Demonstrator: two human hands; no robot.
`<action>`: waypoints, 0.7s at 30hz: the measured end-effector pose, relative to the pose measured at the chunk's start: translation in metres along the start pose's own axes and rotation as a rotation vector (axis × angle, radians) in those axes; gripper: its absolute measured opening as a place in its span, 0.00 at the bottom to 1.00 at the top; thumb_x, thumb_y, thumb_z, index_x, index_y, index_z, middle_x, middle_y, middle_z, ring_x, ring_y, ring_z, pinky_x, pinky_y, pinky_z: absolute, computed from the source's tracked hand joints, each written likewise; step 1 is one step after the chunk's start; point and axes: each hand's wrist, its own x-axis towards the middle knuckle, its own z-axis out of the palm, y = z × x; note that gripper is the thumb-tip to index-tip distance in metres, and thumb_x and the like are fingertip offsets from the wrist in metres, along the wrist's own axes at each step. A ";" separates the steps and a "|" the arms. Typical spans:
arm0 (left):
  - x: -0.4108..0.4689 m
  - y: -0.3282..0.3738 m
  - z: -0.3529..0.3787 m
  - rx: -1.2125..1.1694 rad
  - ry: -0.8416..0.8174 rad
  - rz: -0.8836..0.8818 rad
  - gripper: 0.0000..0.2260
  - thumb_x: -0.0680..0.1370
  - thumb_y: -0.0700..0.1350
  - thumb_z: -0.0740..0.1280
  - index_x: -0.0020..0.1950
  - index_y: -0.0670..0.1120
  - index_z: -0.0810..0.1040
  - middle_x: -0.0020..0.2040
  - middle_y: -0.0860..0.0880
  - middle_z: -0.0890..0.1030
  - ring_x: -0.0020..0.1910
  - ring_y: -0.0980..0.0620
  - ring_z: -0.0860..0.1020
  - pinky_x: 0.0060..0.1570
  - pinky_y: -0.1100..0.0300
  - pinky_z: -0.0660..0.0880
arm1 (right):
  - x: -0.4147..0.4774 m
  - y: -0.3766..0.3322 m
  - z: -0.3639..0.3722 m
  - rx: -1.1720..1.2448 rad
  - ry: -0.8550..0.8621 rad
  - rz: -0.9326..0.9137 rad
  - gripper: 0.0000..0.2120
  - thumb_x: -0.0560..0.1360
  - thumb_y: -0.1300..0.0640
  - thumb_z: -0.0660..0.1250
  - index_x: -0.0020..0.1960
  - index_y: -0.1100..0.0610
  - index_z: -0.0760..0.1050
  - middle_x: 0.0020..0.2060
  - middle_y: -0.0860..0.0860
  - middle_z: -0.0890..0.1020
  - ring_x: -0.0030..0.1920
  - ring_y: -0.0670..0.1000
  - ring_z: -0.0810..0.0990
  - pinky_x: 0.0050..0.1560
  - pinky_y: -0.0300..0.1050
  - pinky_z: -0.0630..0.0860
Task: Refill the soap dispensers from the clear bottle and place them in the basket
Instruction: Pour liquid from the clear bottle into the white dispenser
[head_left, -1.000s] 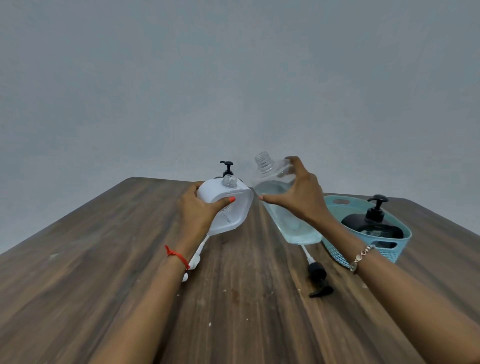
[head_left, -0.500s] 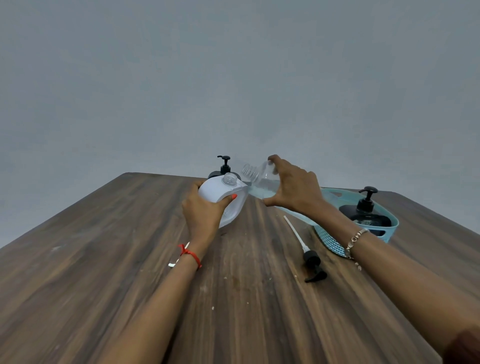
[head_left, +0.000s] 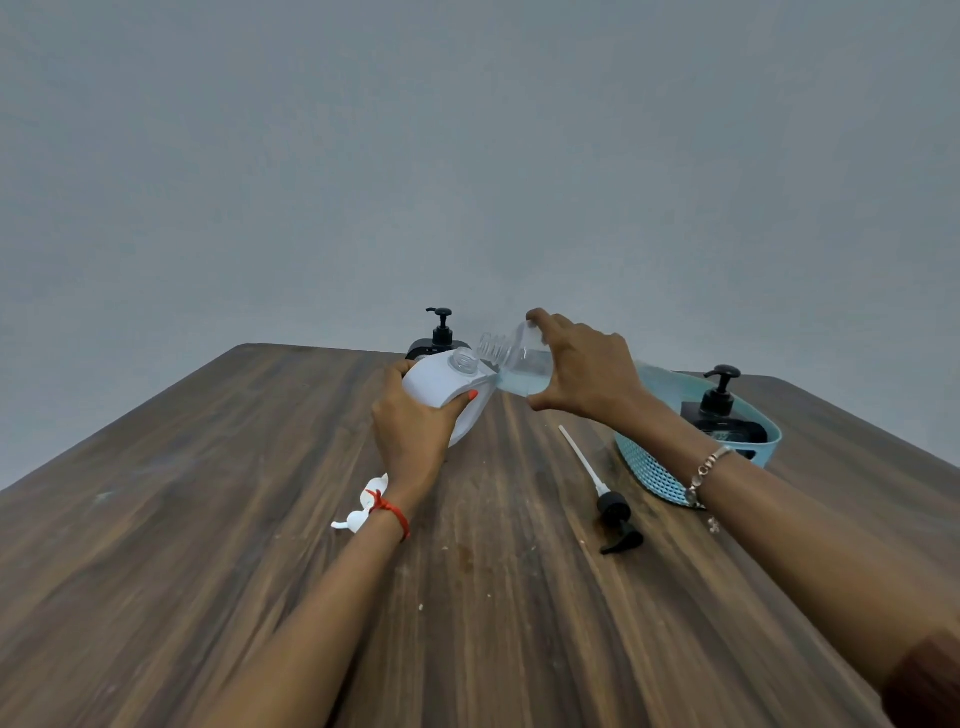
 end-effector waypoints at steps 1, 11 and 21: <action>-0.001 0.000 0.000 0.000 -0.001 0.001 0.27 0.62 0.48 0.80 0.56 0.44 0.74 0.51 0.48 0.80 0.46 0.54 0.73 0.44 0.61 0.68 | 0.000 0.000 0.000 -0.004 0.000 -0.003 0.38 0.62 0.48 0.74 0.67 0.52 0.61 0.55 0.50 0.77 0.49 0.56 0.78 0.41 0.44 0.68; -0.005 0.001 0.001 0.018 -0.011 0.006 0.28 0.63 0.48 0.79 0.57 0.43 0.74 0.51 0.48 0.79 0.46 0.55 0.72 0.44 0.61 0.68 | 0.001 0.000 -0.004 -0.104 -0.007 -0.042 0.39 0.62 0.48 0.73 0.68 0.52 0.60 0.56 0.50 0.76 0.49 0.55 0.77 0.38 0.43 0.63; -0.004 0.001 0.001 0.024 -0.012 0.000 0.28 0.64 0.49 0.79 0.60 0.43 0.73 0.55 0.45 0.79 0.47 0.55 0.71 0.45 0.61 0.69 | 0.004 -0.001 -0.007 -0.139 -0.013 -0.055 0.38 0.62 0.49 0.73 0.68 0.52 0.61 0.54 0.50 0.76 0.48 0.55 0.76 0.38 0.43 0.62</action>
